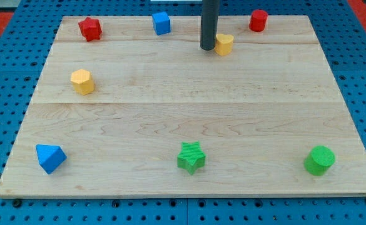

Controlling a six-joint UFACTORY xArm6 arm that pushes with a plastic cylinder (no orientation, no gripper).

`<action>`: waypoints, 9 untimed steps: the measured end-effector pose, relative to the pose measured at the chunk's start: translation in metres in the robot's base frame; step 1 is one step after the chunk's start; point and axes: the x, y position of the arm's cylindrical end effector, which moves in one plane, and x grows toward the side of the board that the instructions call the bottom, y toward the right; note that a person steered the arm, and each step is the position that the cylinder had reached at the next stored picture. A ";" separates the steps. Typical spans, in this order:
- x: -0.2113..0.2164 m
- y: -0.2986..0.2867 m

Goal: Move the yellow heart below the red circle

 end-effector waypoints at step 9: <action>-0.015 -0.002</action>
